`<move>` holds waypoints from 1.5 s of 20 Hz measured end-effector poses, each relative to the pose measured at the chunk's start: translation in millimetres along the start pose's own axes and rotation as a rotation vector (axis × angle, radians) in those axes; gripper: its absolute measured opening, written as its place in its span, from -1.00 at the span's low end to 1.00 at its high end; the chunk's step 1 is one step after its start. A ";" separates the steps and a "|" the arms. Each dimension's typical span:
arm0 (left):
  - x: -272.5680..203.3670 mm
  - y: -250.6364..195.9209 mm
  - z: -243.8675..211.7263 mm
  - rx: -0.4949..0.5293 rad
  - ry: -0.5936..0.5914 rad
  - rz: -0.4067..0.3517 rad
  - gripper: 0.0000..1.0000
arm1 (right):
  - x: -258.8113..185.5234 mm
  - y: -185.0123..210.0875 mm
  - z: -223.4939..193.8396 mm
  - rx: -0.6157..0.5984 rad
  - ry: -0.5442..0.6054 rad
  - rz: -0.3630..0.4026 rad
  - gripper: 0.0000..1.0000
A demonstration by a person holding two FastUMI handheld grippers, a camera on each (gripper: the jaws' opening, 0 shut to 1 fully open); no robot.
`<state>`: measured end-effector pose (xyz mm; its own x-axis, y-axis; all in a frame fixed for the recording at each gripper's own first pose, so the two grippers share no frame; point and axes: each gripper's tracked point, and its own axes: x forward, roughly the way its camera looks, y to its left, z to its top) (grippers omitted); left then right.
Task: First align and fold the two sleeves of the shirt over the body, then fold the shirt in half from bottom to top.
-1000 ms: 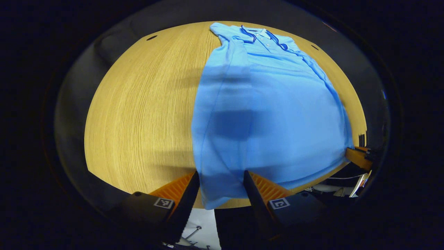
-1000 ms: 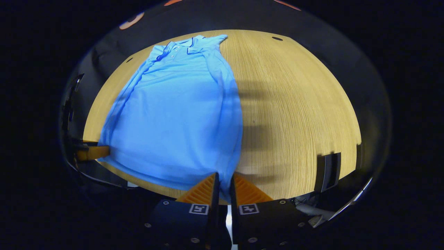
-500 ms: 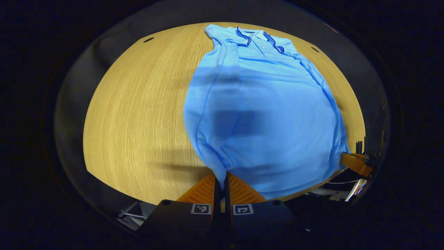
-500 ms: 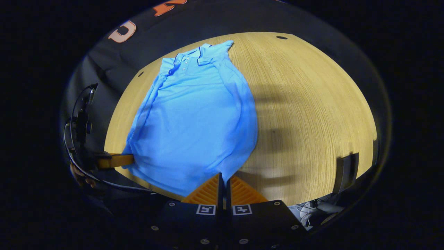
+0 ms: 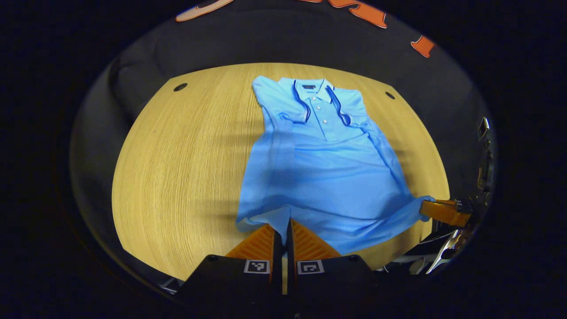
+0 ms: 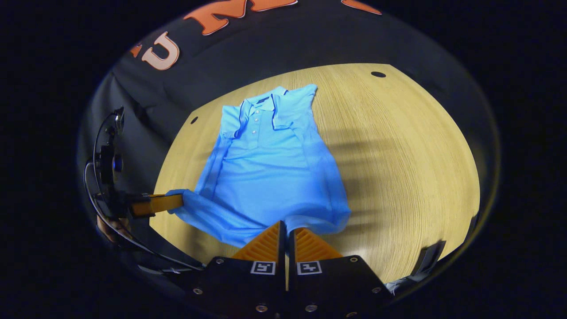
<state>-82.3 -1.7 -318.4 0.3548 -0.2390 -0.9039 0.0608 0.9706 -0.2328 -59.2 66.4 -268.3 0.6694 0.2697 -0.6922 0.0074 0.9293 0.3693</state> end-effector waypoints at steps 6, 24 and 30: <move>11.6 10.0 97.5 0.035 -0.089 -0.028 -0.82 | 12.9 6.2 82.7 -0.013 -0.087 -0.018 -0.93; 120.3 60.4 316.9 0.290 -0.362 0.105 -0.84 | 116.9 -23.9 314.3 -0.119 -0.250 -0.148 -0.94; 152.3 45.1 330.3 0.281 -0.404 0.051 -0.57 | 152.7 -38.8 314.4 -0.102 -0.222 -0.179 -0.80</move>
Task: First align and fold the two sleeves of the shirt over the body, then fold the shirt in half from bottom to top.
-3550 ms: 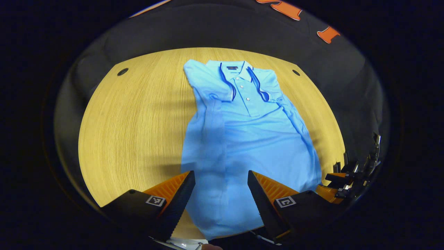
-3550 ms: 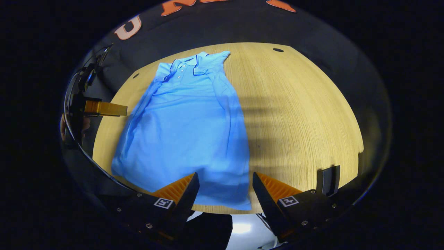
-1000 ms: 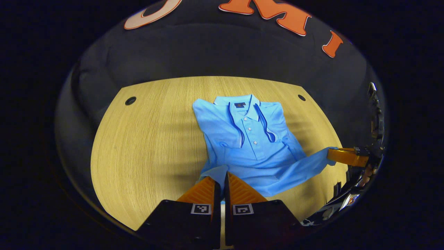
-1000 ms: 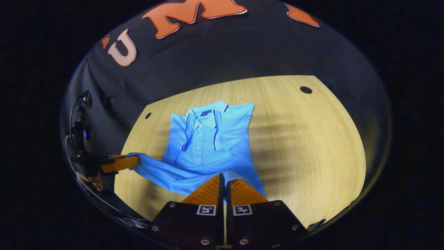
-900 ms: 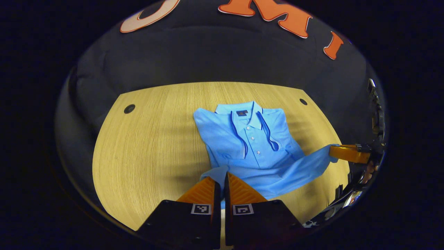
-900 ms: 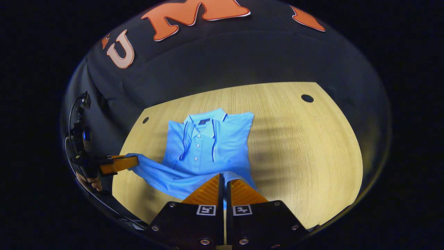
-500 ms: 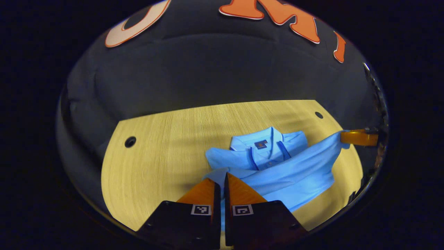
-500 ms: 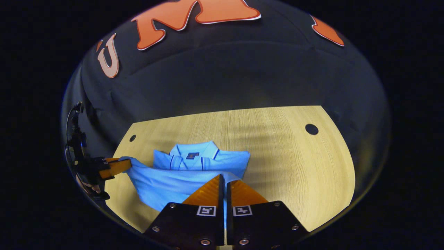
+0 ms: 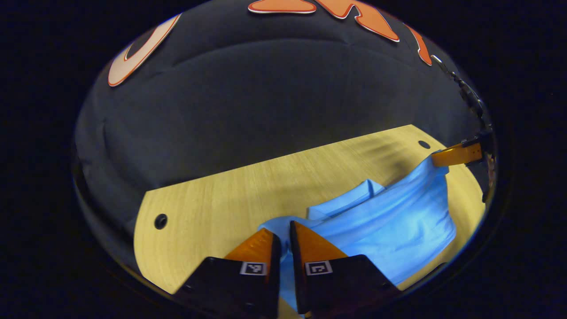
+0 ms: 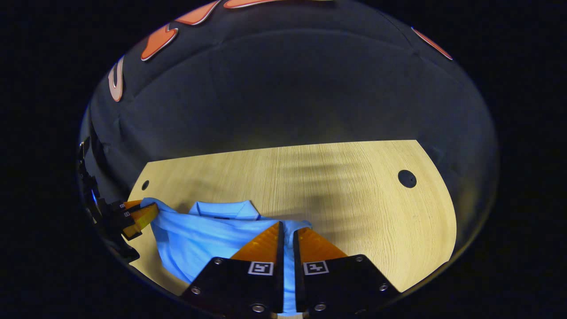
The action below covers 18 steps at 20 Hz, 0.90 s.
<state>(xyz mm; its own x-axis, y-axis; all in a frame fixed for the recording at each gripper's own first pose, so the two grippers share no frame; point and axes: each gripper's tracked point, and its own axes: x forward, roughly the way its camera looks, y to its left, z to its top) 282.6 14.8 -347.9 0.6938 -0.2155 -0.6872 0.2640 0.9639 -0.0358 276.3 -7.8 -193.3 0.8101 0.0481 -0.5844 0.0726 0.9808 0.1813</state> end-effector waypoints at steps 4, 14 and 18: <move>-14.6 -12.6 -1.6 -0.059 0.003 -0.026 0.73 | -19.0 6.7 5.2 -0.037 -0.051 -0.007 0.00; -158.1 -27.6 33.8 -0.129 -0.176 0.078 0.97 | -145.4 14.7 -11.8 -0.104 -0.194 0.031 0.94; -233.9 -31.3 35.9 -0.141 -0.271 0.138 0.97 | -208.6 16.2 -18.7 -0.124 -0.288 0.051 0.95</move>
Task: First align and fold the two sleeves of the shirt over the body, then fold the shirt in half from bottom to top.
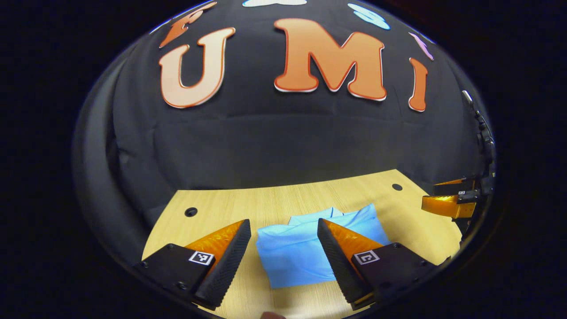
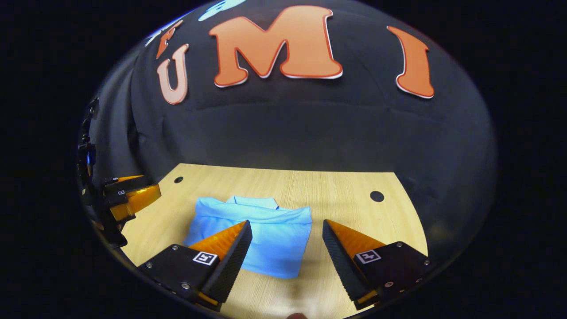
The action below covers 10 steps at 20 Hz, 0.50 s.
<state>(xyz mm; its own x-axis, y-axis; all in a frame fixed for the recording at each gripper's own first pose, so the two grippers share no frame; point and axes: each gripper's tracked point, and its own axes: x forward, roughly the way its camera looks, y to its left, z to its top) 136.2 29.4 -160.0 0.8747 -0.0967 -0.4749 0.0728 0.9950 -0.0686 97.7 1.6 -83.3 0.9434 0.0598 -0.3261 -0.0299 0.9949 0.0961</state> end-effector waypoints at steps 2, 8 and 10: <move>-39.1 -4.5 10.2 0.002 -0.052 0.018 0.97 | -30.1 3.4 7.0 -0.022 -0.058 0.004 0.94; -147.3 -14.1 40.1 0.005 -0.251 0.070 0.96 | -116.2 20.4 22.8 -0.090 -0.252 0.047 0.94; -176.6 -19.9 48.6 0.015 -0.311 0.077 0.96 | -140.2 28.2 28.7 -0.106 -0.310 0.051 0.94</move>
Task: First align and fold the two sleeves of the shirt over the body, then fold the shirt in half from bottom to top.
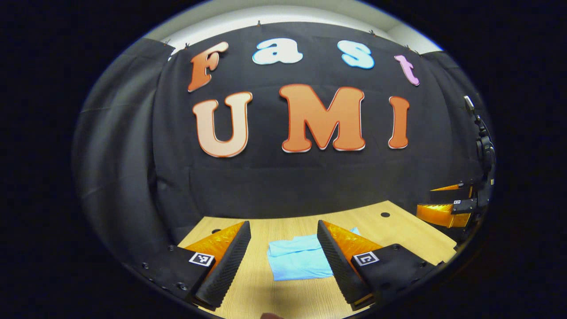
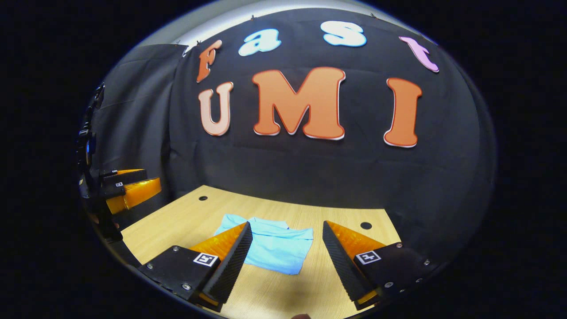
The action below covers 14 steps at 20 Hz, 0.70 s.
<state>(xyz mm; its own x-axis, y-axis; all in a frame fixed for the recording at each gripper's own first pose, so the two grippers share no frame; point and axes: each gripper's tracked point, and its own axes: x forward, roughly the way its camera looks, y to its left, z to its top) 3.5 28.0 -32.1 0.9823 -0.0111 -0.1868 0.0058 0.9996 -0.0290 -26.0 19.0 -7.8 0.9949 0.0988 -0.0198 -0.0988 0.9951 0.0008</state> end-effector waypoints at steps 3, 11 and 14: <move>-37.2 -3.7 14.9 -0.005 -0.064 -0.004 0.96 | -36.3 9.7 13.6 -0.011 -0.061 -0.015 0.94; -129.8 -5.0 19.1 -0.035 -0.171 -0.077 0.97 | -101.8 41.0 14.7 -0.021 -0.152 -0.122 0.95; -158.0 5.2 23.5 0.007 -0.236 -0.097 0.96 | -118.7 62.8 9.5 -0.008 -0.170 -0.138 0.94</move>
<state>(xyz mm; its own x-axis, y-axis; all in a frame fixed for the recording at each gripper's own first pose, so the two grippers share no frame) -147.3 35.6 20.4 0.9936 -0.1008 0.0513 0.1024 0.9943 -0.0289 -150.1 69.7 4.1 0.9880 -0.0393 0.1495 0.0396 0.9992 0.0014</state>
